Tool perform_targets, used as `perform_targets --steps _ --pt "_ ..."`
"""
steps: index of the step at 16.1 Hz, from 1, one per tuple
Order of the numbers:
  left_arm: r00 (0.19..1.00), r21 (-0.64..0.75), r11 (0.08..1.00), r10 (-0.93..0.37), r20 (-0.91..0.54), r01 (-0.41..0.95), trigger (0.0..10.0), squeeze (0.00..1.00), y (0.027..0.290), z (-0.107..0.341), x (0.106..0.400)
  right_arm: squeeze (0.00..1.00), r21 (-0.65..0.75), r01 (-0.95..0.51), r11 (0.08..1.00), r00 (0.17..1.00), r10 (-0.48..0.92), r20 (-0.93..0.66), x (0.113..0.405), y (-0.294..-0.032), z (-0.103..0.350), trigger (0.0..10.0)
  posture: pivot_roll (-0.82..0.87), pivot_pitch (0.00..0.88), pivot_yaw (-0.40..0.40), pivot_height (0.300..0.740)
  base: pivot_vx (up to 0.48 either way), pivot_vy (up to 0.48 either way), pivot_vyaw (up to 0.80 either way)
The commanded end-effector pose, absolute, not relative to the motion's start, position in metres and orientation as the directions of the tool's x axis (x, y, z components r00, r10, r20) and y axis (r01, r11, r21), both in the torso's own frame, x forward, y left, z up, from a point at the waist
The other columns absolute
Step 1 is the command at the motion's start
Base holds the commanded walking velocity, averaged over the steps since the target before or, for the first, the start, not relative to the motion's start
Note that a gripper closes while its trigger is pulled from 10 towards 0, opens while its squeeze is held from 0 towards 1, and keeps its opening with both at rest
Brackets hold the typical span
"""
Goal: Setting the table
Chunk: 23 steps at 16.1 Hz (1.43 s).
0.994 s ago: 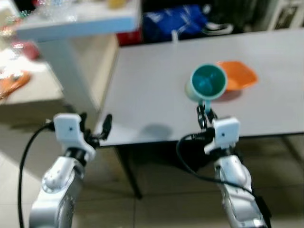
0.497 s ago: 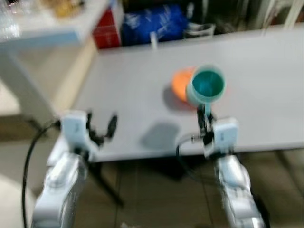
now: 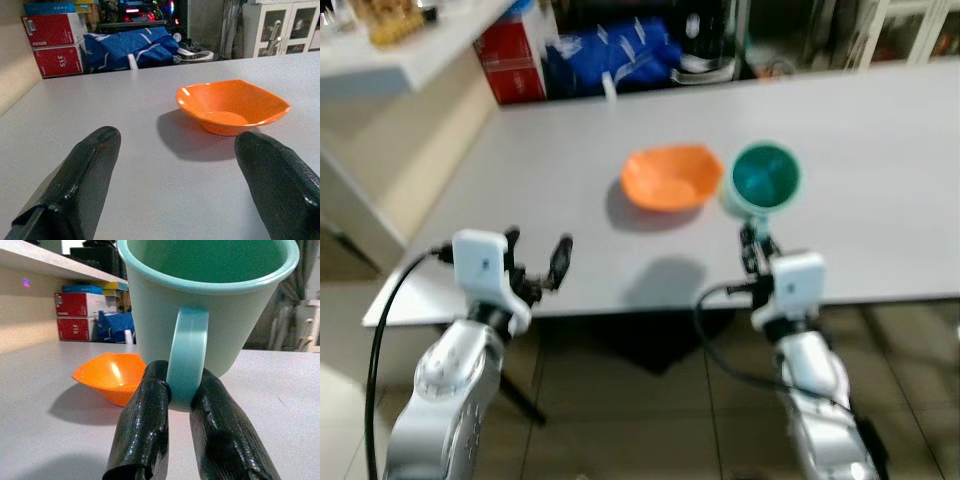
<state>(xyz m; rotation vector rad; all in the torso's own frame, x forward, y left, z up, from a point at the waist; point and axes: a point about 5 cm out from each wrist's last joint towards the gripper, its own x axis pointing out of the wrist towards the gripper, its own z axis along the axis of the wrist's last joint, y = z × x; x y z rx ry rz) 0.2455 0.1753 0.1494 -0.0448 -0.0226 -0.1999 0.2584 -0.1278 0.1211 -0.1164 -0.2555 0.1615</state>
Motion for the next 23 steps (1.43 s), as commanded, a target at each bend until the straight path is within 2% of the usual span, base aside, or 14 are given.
perform_targets --steps 1,11,14,18,23 --pt "0.979 -0.033 0.979 -0.202 0.021 0.202 10.0 0.00 0.176 0.150 0.247 0.00 -0.139 -0.139 0.981 0.952 0.171 0.255 0.258 -0.128 0.123 10.0 -0.14 0.000 0.178 0.740 0.281 -0.386 0.00" --pt "0.977 -0.050 0.975 -0.215 0.010 0.215 10.0 0.00 0.173 0.147 0.247 0.00 -0.149 -0.136 0.980 0.954 0.170 0.248 0.257 -0.128 0.123 10.0 -0.14 0.000 0.182 0.740 0.381 -0.258 0.00" --pt "0.977 -0.050 0.975 -0.214 0.012 0.215 10.0 0.00 0.173 0.148 0.247 0.00 -0.138 -0.156 0.978 0.948 0.188 0.259 0.265 -0.123 0.132 10.0 -0.14 0.000 0.178 0.740 0.000 0.000 0.00" --pt "0.978 -0.034 0.977 -0.210 0.014 0.211 10.0 0.00 0.172 0.149 0.247 0.00 -0.051 -0.220 0.974 0.941 0.226 0.251 0.290 -0.102 0.142 10.0 -0.12 0.000 0.173 0.740 0.000 0.000 0.00" --pt "0.979 -0.025 0.979 -0.203 0.008 0.204 10.0 0.00 0.177 0.153 0.238 0.00 -0.031 -0.263 0.964 0.935 0.263 0.237 0.332 -0.087 0.153 10.0 -0.04 0.017 0.170 0.740 0.000 0.000 0.00"
